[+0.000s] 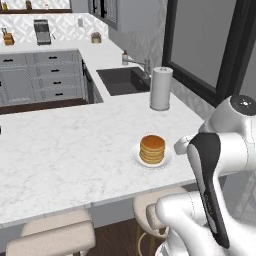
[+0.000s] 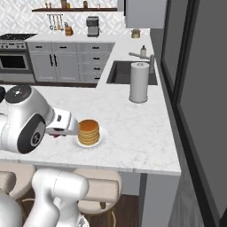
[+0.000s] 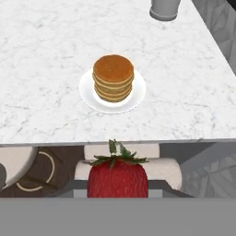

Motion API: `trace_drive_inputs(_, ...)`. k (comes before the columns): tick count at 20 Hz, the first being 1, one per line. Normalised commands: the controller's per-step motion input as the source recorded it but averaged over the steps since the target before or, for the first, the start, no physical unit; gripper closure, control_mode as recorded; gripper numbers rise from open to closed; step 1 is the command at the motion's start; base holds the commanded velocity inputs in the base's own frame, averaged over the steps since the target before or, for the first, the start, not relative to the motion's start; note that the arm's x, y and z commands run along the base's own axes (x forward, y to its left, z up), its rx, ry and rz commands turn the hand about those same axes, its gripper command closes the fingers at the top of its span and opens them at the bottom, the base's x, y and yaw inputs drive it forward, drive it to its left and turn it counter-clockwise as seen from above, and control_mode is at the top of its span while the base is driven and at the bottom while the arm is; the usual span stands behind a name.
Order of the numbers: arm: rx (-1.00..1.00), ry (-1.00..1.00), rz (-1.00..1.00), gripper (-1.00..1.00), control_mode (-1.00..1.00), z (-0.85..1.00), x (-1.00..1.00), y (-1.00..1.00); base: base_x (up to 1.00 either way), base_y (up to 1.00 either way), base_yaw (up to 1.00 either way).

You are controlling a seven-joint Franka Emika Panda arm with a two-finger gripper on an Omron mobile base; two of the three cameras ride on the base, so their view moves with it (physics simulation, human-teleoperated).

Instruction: Take the strawberry from the fridge and place it on top of the pancake, located on the dining counter.

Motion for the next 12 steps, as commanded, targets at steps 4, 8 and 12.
trace_drive_inputs(4,-0.06,0.04,0.00,1.00,-1.00,0.01,1.00,0.13,0.00,0.00,0.00)
trace_drive_inputs(8,0.00,0.13,0.00,1.00,-1.00,0.00,1.00,0.11,0.00,0.00,0.00)
trace_drive_inputs(12,0.00,0.22,0.00,1.00,-1.00,-0.04,1.00,0.16,0.00,0.00,0.00)
